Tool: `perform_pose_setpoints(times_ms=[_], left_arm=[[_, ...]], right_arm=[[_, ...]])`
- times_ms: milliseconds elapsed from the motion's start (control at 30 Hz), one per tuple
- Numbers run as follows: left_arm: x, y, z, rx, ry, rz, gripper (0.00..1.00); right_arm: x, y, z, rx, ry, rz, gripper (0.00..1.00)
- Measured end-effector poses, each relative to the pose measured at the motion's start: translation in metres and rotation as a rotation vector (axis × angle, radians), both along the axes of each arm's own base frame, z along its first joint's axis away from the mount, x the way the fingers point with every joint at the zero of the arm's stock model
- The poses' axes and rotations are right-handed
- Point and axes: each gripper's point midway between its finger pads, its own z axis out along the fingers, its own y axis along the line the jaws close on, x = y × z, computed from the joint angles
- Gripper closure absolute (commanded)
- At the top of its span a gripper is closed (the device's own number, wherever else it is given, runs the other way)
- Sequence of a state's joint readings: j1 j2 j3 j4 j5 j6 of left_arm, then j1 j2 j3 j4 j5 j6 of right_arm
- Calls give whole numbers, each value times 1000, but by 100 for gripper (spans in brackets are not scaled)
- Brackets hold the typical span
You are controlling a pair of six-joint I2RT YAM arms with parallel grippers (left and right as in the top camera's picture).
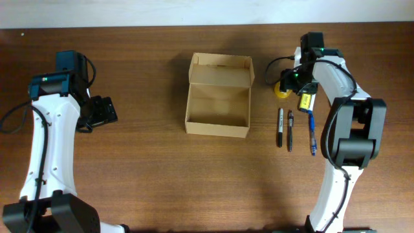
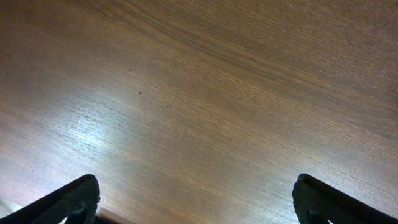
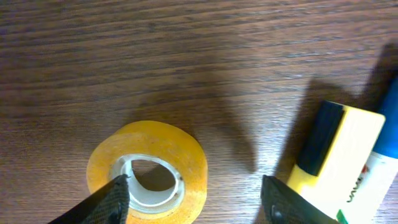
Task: Pack container
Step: 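Lower the right gripper into the tape roll's hole and grip it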
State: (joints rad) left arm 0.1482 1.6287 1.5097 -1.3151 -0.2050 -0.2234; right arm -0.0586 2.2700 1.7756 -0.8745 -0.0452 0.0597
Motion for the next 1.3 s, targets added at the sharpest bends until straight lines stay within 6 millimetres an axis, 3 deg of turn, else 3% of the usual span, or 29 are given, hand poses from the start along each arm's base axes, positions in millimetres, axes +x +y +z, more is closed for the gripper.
perform_pose_setpoints(times_ms=[1300], left_arm=[[0,0,0,0,0,0,0]], right_arm=[[2,-13,5,-43,39,-15,24]])
